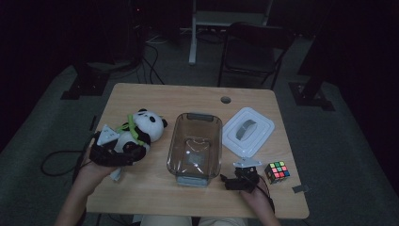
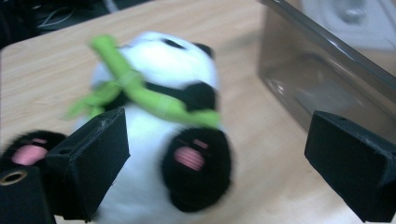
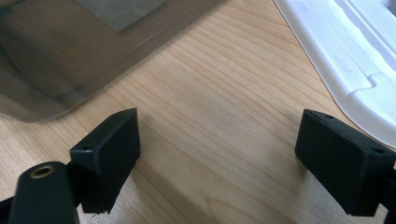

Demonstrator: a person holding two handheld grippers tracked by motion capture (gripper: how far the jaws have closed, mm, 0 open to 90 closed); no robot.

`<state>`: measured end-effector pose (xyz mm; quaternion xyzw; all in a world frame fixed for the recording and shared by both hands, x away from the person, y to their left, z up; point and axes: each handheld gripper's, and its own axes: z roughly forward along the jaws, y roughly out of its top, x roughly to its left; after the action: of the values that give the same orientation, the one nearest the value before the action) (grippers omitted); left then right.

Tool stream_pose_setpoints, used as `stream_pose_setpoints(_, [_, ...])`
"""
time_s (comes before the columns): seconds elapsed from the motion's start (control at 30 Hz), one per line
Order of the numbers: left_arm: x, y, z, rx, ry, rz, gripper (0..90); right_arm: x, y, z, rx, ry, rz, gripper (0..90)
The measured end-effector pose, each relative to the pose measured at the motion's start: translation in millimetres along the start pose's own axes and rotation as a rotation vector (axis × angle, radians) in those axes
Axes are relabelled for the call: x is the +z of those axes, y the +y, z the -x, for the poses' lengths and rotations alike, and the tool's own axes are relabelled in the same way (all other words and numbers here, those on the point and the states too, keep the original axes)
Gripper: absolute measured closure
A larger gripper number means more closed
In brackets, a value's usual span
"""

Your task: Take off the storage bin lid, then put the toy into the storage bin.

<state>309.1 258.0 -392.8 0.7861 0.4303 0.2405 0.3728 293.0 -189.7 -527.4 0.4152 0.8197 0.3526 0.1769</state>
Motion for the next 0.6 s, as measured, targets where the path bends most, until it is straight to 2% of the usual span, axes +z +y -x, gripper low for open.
stream_pose_setpoints(0.03, [3.5, 3.2, -5.8, -0.004, 0.011, -0.006, 7.3, 0.0, 0.0, -0.1, 0.001, 0.0, -0.001, 13.6])
stream_pose_setpoints(0.07, [3.5, 3.2, -5.8, -0.004, 0.011, -0.006, 7.3, 0.0, 0.0, -0.1, 0.001, 0.0, -0.001, 13.6])
stream_pose_setpoints(0.1, [10.2, 8.4, -15.0, -0.02, 0.014, -0.014, 7.2, -0.1, 0.0, 0.1, -0.001, 0.0, -0.002, 13.6])
stream_pose_setpoints(0.17, [17.0, 12.7, -23.8, -0.046, 0.008, -0.018, 7.3, 0.0, 0.0, 0.1, 0.0, 0.0, 0.0, 13.6])
stream_pose_setpoints(0.23, [20.0, 14.0, -26.6, -0.058, 0.007, -0.019, 7.2, 0.0, 0.0, 0.1, -0.001, 0.0, 0.0, 13.5])
stream_pose_setpoints(0.3, [33.3, 17.4, -35.4, -0.085, 0.024, -0.039, 7.2, 0.0, 0.0, 0.1, 0.0, 0.0, 0.0, 13.5])
stream_pose_setpoints(0.33, [37.7, 17.8, -38.4, -0.093, 0.019, -0.047, 7.2, -0.1, 0.0, 0.0, 0.001, 0.001, -0.001, 13.5])
stream_pose_setpoints(0.37, [37.7, 17.8, -38.4, -0.093, 0.019, -0.047, 7.2, -0.1, 0.0, 0.0, 0.001, 0.001, -0.001, 13.5])
stream_pose_setpoints(0.4, [46.5, 17.4, -42.7, -0.12, 0.029, -0.057, 7.2, 0.0, 0.0, 0.1, 0.0, 0.0, -0.001, 13.4])
stream_pose_setpoints(0.47, [46.5, 17.4, -42.7, -0.12, 0.029, -0.057, 7.2, 0.0, 0.1, 0.2, 0.0, 0.001, -0.002, 13.4])
stream_pose_setpoints(0.5, [57.2, 14.1, -43.1, -0.131, 0.025, -0.087, 7.2, 0.1, 0.2, 0.4, 0.0, 0.002, -0.002, 13.3])
stream_pose_setpoints(0.6, [65.7, 7.6, -39.9, -0.144, 0.006, -0.116, 7.1, 0.2, 0.4, 0.5, 0.0, 0.003, -0.003, 13.3])
